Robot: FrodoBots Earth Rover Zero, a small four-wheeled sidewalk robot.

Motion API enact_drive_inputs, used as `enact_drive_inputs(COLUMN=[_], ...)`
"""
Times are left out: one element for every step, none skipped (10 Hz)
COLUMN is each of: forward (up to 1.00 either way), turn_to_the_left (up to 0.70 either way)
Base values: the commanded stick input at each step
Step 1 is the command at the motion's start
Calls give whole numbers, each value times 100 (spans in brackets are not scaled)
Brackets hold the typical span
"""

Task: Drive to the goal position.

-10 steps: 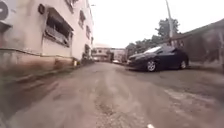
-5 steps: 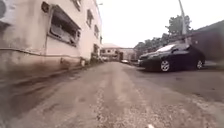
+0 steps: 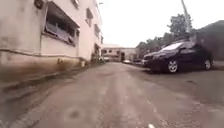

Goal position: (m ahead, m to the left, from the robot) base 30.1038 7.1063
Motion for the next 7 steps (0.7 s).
enact_drive_inputs(forward=[100, 100, 100, 100, 100, 100, 100], turn_to_the_left=[7, -17, -28, -28, -28, -28, -28])
